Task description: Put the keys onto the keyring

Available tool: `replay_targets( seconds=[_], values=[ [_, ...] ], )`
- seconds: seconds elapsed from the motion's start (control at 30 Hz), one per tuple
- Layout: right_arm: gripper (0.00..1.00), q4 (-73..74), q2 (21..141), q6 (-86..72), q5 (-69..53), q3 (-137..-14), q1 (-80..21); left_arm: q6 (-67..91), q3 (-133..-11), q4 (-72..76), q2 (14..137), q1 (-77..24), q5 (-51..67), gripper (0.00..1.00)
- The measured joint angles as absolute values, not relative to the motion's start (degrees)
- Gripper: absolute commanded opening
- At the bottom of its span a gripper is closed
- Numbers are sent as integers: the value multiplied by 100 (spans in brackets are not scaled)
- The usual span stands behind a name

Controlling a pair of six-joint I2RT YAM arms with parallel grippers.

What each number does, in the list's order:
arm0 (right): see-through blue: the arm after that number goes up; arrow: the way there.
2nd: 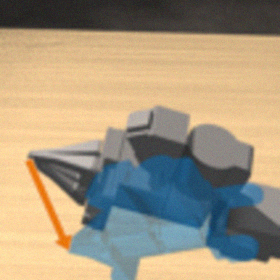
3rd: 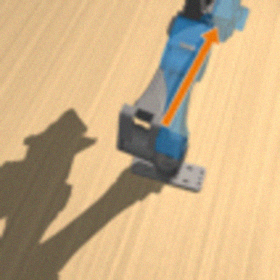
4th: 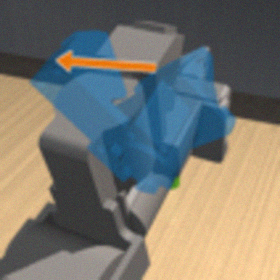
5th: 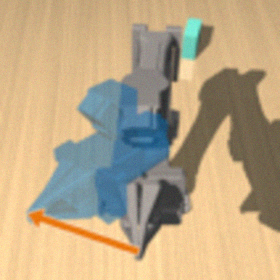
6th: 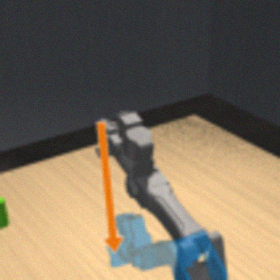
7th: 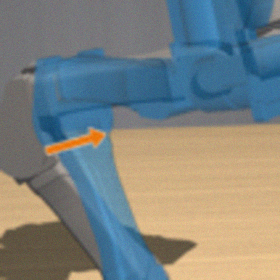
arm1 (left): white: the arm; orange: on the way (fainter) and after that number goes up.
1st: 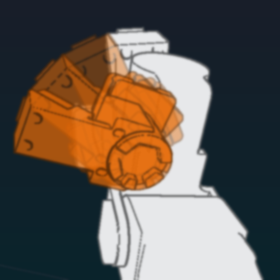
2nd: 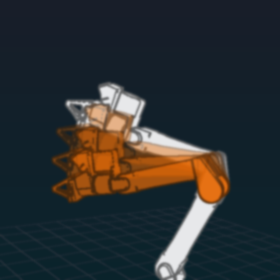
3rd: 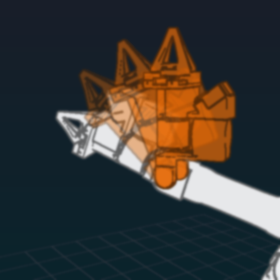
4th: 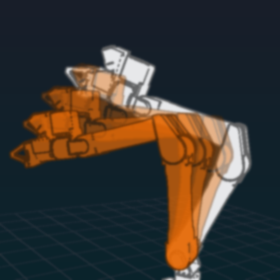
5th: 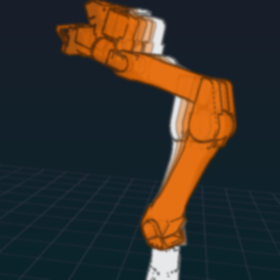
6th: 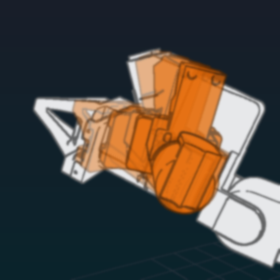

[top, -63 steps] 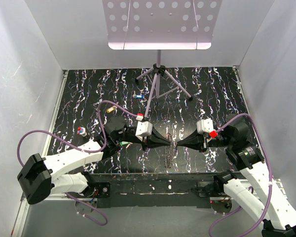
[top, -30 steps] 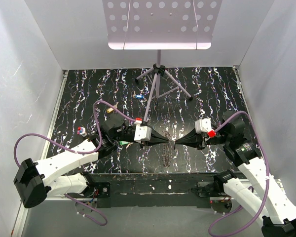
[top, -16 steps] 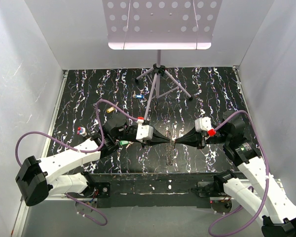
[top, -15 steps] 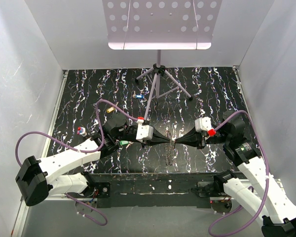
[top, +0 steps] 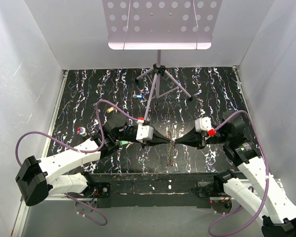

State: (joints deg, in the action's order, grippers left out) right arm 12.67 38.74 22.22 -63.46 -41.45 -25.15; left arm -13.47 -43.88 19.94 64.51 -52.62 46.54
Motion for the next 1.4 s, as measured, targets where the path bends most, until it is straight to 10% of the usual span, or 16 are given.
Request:
replay_targets(
  seconds=[1.4],
  values=[
    [1, 1347, 3874, 2311, -6388, -4147, -2515, -1347, -4355, 1994, 6451, -5262, 4589, 0]
  ],
)
